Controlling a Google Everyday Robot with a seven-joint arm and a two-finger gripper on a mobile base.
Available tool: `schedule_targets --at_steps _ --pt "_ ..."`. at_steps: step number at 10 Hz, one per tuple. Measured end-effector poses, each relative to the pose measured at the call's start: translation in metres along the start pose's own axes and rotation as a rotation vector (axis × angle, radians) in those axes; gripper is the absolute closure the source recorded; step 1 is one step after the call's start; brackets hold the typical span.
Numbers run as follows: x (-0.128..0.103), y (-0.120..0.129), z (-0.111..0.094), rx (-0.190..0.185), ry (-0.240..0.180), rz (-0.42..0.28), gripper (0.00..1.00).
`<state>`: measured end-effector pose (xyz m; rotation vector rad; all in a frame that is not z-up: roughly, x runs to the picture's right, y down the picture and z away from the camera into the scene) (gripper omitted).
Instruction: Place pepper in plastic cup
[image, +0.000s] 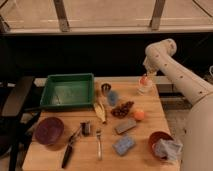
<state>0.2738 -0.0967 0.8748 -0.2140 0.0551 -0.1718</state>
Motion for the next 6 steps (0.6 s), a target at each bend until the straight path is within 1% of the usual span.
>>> schedule_targets --at_steps 1,2,4,6 --pt "-0.002 0.005 0.004 0.015 0.014 -0.007 0.35" --pt "-0.006 0.005 0.007 0.021 0.012 -0.02 0.35" --pt "-0.009 0.008 0.015 0.016 0.006 -0.04 0.35" --pt "-0.007 0.013 0.025 0.002 -0.005 -0.04 0.35"
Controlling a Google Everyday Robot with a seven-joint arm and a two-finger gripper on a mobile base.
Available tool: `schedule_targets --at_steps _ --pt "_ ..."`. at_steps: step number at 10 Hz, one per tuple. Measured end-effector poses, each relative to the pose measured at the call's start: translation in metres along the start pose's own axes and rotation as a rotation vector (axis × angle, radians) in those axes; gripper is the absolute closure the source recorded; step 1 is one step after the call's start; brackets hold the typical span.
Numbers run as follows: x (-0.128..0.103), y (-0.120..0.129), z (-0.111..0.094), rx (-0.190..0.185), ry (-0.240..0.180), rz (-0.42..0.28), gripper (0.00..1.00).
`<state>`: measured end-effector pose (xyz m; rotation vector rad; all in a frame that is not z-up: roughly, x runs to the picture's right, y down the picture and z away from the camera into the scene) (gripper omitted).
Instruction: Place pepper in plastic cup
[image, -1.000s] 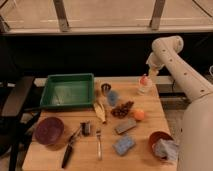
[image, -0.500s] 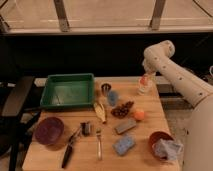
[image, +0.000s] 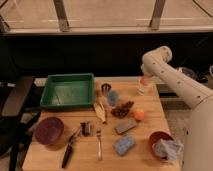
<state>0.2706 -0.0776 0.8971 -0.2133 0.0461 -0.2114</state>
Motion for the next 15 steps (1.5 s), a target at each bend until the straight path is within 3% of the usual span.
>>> schedule_targets --at_steps 5,11,12,15 --pt "0.005 0.008 0.027 -0.037 -0.039 0.039 0.35" --pt "0.012 0.008 0.044 -0.043 -0.063 0.093 0.35" --pt "0.014 0.008 0.046 -0.043 -0.064 0.097 0.38" --pt "0.012 0.004 0.047 -0.037 -0.063 0.095 0.66"
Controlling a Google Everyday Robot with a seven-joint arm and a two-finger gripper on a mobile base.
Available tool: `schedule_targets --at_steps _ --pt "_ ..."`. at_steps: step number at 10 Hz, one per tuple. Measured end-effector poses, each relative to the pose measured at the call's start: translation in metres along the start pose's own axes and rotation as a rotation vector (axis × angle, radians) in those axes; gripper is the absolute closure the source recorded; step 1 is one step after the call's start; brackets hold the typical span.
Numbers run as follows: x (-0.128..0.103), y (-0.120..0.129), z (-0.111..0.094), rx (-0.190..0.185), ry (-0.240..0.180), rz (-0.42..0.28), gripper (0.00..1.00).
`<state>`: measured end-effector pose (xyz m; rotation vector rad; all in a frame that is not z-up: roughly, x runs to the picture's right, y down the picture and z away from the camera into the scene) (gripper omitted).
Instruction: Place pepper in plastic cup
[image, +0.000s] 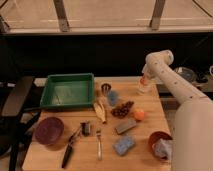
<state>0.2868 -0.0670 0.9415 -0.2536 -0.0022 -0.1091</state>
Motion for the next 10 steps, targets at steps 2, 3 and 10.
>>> schedule_targets --at_steps 2,3,10 --pt "0.004 -0.001 -0.001 0.002 0.004 0.003 0.84" --pt "0.005 -0.001 -0.002 0.002 0.006 0.004 0.93" --pt "0.027 -0.039 -0.056 -0.042 0.056 0.08 1.0"
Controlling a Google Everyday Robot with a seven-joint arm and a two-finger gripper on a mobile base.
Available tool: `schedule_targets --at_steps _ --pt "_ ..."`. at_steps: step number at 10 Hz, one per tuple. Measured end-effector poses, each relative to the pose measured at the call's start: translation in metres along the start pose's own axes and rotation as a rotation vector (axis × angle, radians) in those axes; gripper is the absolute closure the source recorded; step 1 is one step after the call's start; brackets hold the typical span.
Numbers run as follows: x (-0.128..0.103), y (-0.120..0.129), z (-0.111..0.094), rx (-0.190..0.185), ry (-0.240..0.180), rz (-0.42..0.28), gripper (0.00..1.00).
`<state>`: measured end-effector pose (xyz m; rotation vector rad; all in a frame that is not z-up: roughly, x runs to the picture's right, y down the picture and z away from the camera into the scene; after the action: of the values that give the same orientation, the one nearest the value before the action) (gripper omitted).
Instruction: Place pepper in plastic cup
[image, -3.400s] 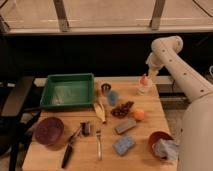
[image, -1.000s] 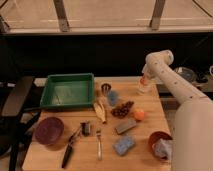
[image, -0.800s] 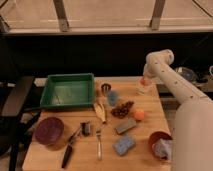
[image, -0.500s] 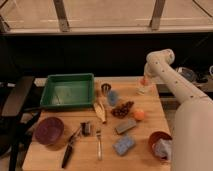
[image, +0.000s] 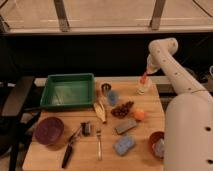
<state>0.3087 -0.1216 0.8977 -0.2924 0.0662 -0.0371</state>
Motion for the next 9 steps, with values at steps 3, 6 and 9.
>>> schedule_targets --at_steps 3,6,9 --pt "0.009 -0.023 -0.044 0.011 0.037 0.014 1.0" --pt "0.002 -0.043 -0.095 0.071 0.015 0.015 1.0" --pt "-0.031 -0.045 -0.124 0.135 -0.04 0.018 1.0"
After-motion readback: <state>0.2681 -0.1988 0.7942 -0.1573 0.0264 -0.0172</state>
